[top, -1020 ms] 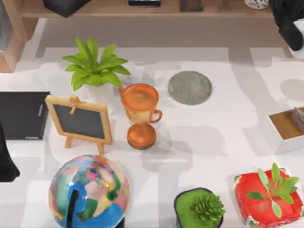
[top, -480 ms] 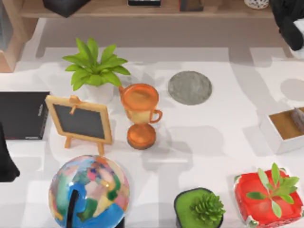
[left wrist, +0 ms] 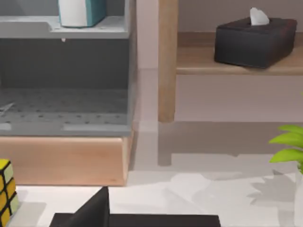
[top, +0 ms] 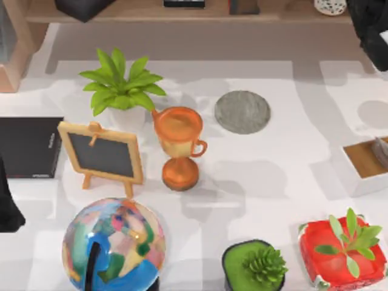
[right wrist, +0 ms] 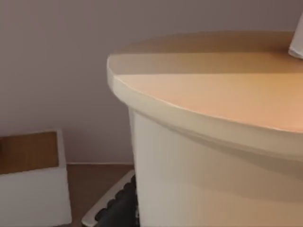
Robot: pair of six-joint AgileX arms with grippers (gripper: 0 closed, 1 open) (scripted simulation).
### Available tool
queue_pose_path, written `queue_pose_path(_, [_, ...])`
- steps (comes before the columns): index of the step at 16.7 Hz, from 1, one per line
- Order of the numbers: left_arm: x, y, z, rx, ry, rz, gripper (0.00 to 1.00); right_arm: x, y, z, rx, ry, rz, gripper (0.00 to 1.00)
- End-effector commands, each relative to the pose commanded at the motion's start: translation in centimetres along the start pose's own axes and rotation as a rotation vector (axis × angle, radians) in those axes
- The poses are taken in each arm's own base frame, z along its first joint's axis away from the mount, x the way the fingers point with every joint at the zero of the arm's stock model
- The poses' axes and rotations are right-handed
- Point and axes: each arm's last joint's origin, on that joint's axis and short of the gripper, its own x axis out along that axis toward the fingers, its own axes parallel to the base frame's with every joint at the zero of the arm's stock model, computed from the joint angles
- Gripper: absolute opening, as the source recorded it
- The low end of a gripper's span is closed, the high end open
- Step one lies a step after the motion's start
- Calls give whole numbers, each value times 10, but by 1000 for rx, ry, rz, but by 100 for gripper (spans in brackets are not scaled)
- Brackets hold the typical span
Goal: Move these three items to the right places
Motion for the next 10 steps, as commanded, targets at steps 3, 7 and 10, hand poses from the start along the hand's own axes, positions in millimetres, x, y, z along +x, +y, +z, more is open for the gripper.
queue_pose_path(3, [0,0,0,0,0,0,100,-28,-1,3,-2,6,-2,0])
queue_pose_path(7, [0,0,0,0,0,0,100,-61,-1,5,-2,6,-1,0])
queue_pose_path(10, [0,0,0,0,0,0,100,-63,-1,5,-1,4,-1,0])
